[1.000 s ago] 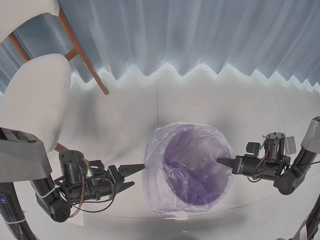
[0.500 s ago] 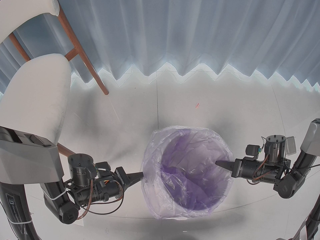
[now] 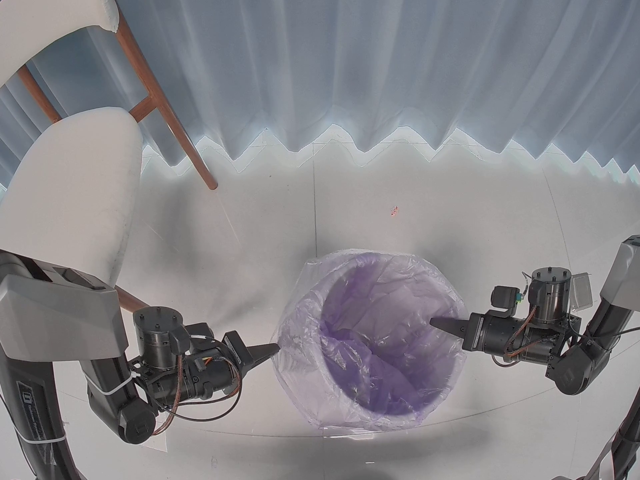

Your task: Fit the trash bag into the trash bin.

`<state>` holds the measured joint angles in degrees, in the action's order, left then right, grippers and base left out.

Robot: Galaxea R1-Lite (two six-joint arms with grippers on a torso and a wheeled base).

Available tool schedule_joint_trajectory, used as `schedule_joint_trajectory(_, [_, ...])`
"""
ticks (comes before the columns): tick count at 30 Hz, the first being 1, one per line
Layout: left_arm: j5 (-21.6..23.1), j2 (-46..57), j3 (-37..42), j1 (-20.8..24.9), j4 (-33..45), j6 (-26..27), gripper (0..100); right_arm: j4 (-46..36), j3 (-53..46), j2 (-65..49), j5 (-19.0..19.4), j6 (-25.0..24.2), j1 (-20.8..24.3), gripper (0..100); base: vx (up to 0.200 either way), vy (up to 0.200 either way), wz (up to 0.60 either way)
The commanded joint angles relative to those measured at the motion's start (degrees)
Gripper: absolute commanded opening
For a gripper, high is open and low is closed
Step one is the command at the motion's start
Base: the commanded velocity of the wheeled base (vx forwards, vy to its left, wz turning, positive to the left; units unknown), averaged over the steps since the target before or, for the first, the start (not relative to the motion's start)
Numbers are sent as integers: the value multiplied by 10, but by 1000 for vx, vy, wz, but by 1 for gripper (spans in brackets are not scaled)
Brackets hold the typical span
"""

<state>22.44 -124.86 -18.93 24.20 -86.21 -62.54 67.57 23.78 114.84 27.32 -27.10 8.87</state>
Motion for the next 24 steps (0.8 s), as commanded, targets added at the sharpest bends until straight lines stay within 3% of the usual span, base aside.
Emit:
schedule_joint_trajectory(1, [-5, -7, -1, -5, 0, 0, 0, 0, 9, -1, 0, -18, 0, 0, 0, 0, 0])
schedule_joint_trajectory(7, [-6, -8, 0, -13, 0, 0, 0, -2, 25, -17, 4, -67, 0, 0, 0, 0, 0])
schedule_joint_trajectory(21, [-10, -1, 4, -17, 0, 6, 0, -4, 10, -32, 24, -73, -3, 0, 0, 0, 0])
schedule_joint_trajectory(22, [-10, 0, 5, -18, 0, 7, 100, -4, 10, -31, 24, -73, -3, 0, 0, 0, 0])
schedule_joint_trajectory(24, [-14, 1, 0, -23, 0, 8, 100, -4, 9, -30, 23, -70, -3, 0, 0, 0, 0])
